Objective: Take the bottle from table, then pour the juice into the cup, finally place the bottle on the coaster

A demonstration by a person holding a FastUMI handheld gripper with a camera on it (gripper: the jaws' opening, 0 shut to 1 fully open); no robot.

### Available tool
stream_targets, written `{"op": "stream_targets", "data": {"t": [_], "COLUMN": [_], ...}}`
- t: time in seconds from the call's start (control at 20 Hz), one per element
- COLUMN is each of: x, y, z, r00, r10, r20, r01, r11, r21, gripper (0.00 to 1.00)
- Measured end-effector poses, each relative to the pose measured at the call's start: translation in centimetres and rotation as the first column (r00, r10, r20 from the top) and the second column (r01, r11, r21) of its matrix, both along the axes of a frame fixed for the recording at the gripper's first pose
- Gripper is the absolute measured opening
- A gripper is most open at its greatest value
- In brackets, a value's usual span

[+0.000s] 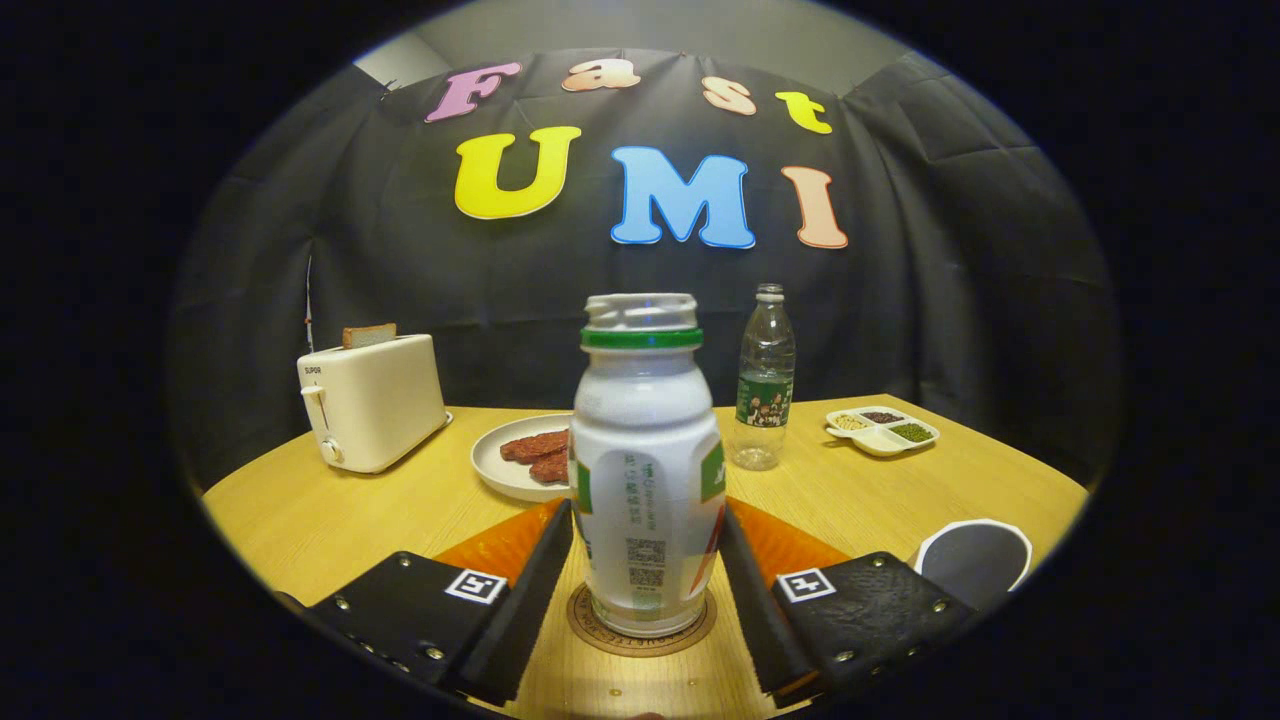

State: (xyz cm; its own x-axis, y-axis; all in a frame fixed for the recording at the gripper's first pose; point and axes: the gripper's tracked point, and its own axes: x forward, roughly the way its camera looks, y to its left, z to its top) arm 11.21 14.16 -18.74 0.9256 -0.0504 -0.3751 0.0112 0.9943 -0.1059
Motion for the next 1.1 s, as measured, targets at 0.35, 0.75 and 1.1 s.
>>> {"op": "stream_targets", "data": {"t": [0.35, 0.75, 1.1], "x": [-0.1, -0.2, -2.6], "y": [0.6, 1.0, 0.3], "z": [3.2, 14.6, 21.2], "r00": [0.996, 0.954, 0.912], "r10": [0.024, 0.044, 0.042], "r20": [0.082, 0.297, 0.408], "r01": [-0.026, -0.06, -0.083], "r11": [0.999, 0.997, 0.993], "r21": [0.025, 0.046, 0.083], "gripper": [0.93, 0.92, 0.92]}}
